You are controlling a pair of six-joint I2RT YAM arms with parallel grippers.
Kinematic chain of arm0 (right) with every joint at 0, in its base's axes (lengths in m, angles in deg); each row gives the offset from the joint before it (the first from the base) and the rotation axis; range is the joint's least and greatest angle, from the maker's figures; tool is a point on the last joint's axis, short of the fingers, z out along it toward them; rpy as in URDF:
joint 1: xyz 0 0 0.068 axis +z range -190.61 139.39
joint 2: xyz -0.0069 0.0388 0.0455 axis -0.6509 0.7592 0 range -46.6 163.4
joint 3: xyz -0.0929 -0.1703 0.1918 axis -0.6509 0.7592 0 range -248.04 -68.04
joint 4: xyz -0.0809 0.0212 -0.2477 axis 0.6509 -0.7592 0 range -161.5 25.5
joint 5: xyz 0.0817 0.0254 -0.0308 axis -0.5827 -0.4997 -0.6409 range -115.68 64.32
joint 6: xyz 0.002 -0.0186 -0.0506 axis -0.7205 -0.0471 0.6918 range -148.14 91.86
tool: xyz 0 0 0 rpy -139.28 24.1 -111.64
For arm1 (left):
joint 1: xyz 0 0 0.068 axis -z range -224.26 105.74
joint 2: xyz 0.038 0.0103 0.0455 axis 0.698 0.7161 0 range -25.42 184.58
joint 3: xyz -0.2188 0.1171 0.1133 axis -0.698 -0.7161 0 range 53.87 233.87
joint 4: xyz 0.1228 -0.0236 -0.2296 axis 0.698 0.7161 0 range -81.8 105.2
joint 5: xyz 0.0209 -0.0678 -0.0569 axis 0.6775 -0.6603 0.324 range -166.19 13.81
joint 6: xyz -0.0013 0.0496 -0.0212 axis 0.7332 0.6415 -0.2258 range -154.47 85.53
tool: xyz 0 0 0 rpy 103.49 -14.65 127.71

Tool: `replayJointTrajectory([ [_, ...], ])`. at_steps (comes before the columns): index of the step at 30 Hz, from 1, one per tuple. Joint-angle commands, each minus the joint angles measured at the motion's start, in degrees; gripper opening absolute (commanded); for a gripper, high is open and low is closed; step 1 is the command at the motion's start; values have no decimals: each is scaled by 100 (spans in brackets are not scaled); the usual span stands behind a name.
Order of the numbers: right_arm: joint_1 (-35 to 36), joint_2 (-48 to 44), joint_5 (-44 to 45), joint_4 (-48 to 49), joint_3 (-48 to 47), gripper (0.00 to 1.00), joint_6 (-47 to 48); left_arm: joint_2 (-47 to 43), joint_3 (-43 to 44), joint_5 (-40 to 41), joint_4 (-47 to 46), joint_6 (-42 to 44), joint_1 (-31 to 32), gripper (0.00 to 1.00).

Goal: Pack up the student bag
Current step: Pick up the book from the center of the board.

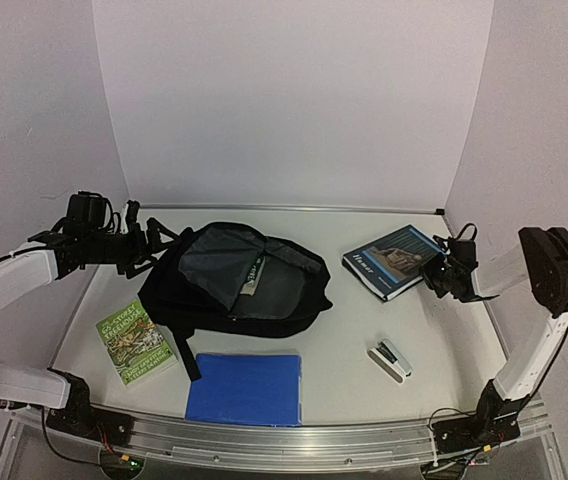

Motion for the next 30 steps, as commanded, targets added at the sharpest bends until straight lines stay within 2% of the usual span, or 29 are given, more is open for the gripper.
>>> replayJointTrajectory([
  [1,-2,-537,-143,244,128,6,-13,-162,263,-41,53,111,-30,100],
  [5,-4,-1079,-306,252,156,0,-120,-113,255,-104,-18,82,-28,100],
  [11,-2,-1754,-818,145,19,0,-229,-34,285,-356,-172,67,-30,100],
  [17,4,-2246,-1711,-323,-246,0,111,34,106,-883,-1003,-205,98,99],
  [25,60,-3172,-2988,-856,-395,0,527,537,639,-736,-1376,-179,1011,99],
  [30,462,-3431,-3661,-987,-616,0,509,1201,1199,-907,-1772,-269,1643,99],
])
